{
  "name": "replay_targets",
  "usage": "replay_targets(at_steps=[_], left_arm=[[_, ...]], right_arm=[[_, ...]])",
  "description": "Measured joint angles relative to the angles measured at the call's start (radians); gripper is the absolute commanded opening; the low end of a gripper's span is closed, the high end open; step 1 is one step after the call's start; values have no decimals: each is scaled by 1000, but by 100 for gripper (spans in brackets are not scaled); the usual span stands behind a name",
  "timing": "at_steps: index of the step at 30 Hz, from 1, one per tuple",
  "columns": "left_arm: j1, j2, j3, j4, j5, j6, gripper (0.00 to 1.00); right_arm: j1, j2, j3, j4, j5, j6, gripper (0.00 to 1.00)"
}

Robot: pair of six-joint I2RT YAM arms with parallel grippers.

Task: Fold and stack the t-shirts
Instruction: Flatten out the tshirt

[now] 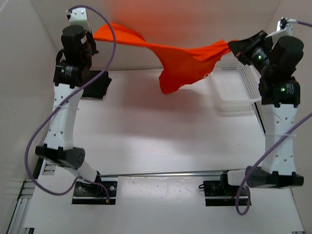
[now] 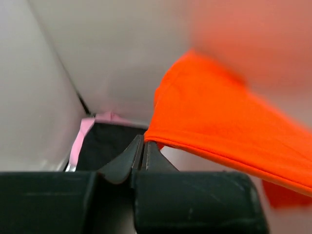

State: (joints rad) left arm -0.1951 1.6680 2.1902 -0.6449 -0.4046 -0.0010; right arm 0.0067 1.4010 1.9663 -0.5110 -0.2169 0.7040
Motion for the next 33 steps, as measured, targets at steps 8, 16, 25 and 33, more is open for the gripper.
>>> replay_targets(at_steps=[8,16,25,33], left_arm=[[-14,-274,-692,-11,17,1,10],[-25,-408,-1355,-103,35,2,10],[-19,-633,-1318,-209,-23,3,10],[-16,-742,-615,-241,2,-1,10]], right_arm=[[143,-274,-716,36,48,-38,1],[434,-543,-1328,-80,165,48,1],[600,-753,-1188,-270,371,120,1],[636,-827,-503,-329,591,-44,1]])
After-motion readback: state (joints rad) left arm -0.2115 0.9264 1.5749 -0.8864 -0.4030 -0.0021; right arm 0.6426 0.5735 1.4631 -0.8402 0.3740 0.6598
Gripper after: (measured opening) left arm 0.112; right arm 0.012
